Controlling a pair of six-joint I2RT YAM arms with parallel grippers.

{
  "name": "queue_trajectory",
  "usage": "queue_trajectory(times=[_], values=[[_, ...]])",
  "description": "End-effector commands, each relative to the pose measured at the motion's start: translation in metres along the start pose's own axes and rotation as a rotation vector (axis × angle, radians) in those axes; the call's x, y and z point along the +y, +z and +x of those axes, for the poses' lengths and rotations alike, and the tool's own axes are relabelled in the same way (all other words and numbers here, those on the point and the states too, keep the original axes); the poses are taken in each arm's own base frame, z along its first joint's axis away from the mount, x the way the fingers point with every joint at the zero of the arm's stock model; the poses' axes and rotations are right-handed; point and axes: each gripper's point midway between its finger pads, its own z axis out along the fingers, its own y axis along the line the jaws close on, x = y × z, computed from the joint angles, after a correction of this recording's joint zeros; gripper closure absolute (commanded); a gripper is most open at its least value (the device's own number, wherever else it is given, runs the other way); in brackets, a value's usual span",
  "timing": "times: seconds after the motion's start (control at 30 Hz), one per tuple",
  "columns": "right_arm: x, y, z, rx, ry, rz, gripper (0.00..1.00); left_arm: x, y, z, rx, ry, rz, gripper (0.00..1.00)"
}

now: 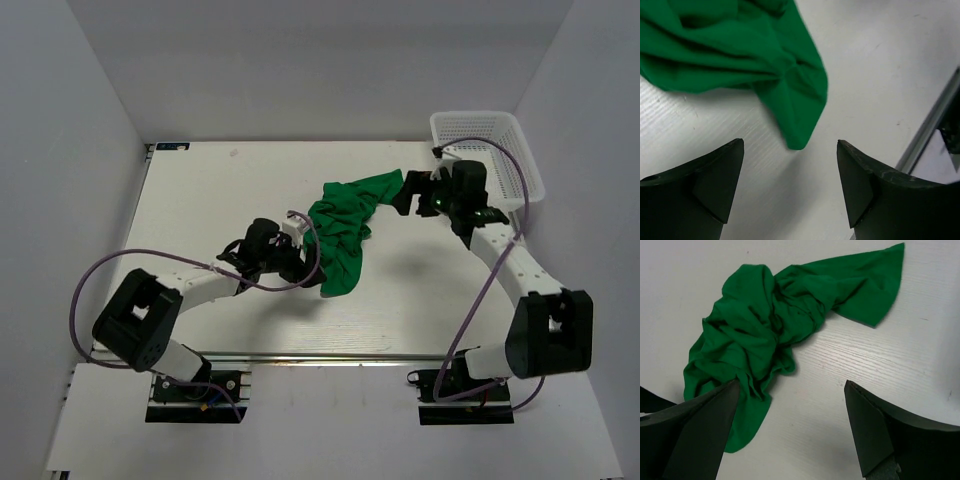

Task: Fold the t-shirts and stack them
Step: Flatten out the tshirt

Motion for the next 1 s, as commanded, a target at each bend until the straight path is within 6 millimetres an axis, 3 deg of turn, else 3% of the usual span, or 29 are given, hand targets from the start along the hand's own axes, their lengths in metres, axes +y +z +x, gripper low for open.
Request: queue_trajectory(times=[0.0,0.03,0.1,0.13,0.2,0.23,0.27,0.3,0.33,0.37,0.4,0.43,0.5,0.53,0.6,0.63,0.73,0.8,0.87,0.97], values=[[0.017,0.015,-0.014,0.036,-0.121,-0.032,0.10,0.016,0.012,0.002,-0.003,-0.021,-0.115,0.16],[0.017,0.024,-0.005,0.075,-0.126,-0.037,0.10,0.019,0.015,0.006,0.006,-0.025,-0.118,0.16],[0.030,0.032,-0.017,0.075,-0.176,-0.034,0.10,0.014,0.027,0.005,0.021,-0.011,-0.112,0.18],[0.026,0.048,0.001,0.140,-0.173,-0.024,0.10,0.018,0.031,0.005,0.025,-0.014,-0.126,0.18],[0.033,0.058,-0.005,0.145,-0.217,-0.021,0.10,0.016,0.043,0.007,0.041,-0.005,-0.124,0.19],[0.043,0.061,-0.017,0.131,-0.229,-0.032,0.10,0.017,0.046,0.005,0.042,-0.005,-0.124,0.19],[0.039,0.077,-0.003,0.175,-0.240,-0.030,0.10,0.014,0.050,0.008,0.047,0.001,-0.117,0.19],[0.044,0.082,-0.001,0.181,-0.246,-0.039,0.10,0.014,0.054,0.018,0.073,-0.001,-0.114,0.22],[0.049,0.093,-0.008,0.177,-0.254,-0.048,0.10,0.013,0.058,0.013,0.063,-0.007,-0.112,0.23],[0.050,0.103,-0.002,0.196,-0.255,-0.055,0.10,0.011,0.062,0.013,0.067,-0.003,-0.105,0.25],[0.052,0.113,0.010,0.230,-0.255,-0.065,0.10,0.015,0.065,0.021,0.087,-0.010,-0.112,0.30],[0.057,0.118,0.001,0.213,-0.260,-0.078,0.11,0.010,0.069,0.020,0.090,-0.003,-0.102,0.33],[0.065,0.134,0.005,0.235,-0.265,-0.098,0.16,0.007,0.072,0.023,0.104,0.000,-0.098,0.43],[0.066,0.137,0.006,0.243,-0.265,-0.099,0.17,0.009,0.072,0.021,0.104,0.000,-0.109,0.59],[0.070,0.148,0.013,0.265,-0.260,-0.113,0.25,0.012,0.071,0.023,0.109,-0.012,-0.132,0.78],[0.072,0.149,0.012,0.263,-0.261,-0.120,0.36,0.011,0.067,0.016,0.092,-0.007,-0.142,0.81],[0.083,0.154,0.023,0.299,-0.260,-0.172,0.47,0.016,0.060,0.013,0.080,-0.004,-0.185,0.90],[0.087,0.157,0.030,0.315,-0.258,-0.197,0.66,0.013,0.054,0.006,0.054,0.003,-0.193,0.93],[0.090,0.155,0.025,0.307,-0.251,-0.190,1.00,0.016,0.048,0.001,0.041,0.006,-0.224,0.98],[0.088,0.149,-0.001,0.221,-0.246,-0.138,1.00,0.012,0.032,-0.016,0.004,0.015,-0.259,1.00]])
